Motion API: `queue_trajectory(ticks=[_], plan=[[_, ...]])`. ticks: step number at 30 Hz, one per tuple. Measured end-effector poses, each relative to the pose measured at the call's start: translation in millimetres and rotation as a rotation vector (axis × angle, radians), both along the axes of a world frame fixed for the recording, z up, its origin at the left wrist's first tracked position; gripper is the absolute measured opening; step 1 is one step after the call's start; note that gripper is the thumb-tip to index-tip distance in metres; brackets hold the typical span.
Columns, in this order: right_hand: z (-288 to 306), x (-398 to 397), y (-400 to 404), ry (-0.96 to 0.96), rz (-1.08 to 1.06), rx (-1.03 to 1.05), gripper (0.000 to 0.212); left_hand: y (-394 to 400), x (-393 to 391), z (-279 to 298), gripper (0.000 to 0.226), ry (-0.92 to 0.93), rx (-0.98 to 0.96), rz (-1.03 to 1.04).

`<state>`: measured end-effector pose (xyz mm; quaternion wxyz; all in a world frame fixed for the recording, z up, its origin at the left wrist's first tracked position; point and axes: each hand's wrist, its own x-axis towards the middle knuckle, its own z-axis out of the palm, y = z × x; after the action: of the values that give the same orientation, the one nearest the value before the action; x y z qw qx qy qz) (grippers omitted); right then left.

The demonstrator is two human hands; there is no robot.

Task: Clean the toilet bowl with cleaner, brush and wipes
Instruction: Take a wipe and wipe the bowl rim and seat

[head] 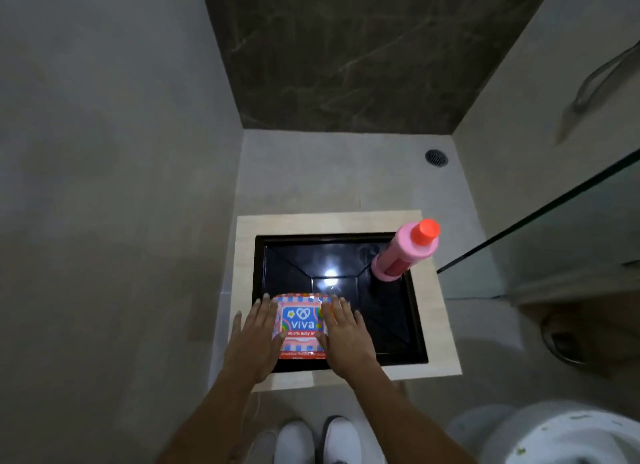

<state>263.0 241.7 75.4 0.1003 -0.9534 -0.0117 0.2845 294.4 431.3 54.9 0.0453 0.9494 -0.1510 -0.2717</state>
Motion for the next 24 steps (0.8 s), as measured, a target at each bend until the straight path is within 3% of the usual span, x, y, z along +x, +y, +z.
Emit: queue_trajectory(ticks=[5, 9, 13, 15, 24], plan=[[-52, -1, 5, -0.037, 0.111, 0.008, 0.075, 1, -7, -47, 0.086, -0.023, -0.13, 0.001], [-77, -4, 6, -0.245, 0.158, -0.043, 0.095, 4, -14, -61, 0.084, -0.048, -0.142, 0.005], [-87, -6, 3, -0.416, 0.188, -0.024, 0.077, 6, -15, -69, 0.083, -0.072, -0.135, 0.001], [-85, -4, 3, -0.403, 0.201, -0.064, 0.066, 7, -16, -72, 0.085, -0.085, -0.133, -0.004], [-94, 3, 0, -0.374, 0.289, -0.116, 0.076, 15, -20, -85, 0.088, -0.083, -0.164, -0.02]])
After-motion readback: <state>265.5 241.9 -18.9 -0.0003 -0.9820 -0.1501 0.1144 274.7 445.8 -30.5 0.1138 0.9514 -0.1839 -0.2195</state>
